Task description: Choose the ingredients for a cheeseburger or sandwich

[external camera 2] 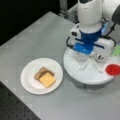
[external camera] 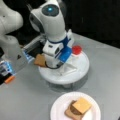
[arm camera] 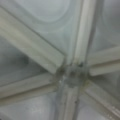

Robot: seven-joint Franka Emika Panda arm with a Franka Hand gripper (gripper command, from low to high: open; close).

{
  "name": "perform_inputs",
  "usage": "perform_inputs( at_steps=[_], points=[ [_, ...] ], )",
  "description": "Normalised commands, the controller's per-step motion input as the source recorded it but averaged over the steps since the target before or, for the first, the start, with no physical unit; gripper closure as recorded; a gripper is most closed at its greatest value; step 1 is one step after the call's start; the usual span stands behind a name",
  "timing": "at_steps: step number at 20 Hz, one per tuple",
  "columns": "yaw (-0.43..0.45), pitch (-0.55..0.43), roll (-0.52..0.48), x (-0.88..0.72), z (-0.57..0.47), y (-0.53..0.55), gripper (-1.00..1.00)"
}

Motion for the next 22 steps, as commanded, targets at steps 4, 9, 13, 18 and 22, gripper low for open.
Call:
perform_inputs(
  at_steps=[4,9,13,18,22],
  points=[
    [0.102,-0.137,-0.083,-0.09,-0.16,0.06,-1.00],
    [0.112,-0.142,-0.082,-0.09,-0.16,0.06,-1.00],
    [0.127,-0.164,-0.093,-0.12,-0.16,0.05,-1.00],
    [0.135,-0.186,-0.113,-0.15,-0.19,0.05,-1.00],
    [0.149,-0.197,-0.141,-0.20,-0.22,0.07,-1.00]
  ],
)
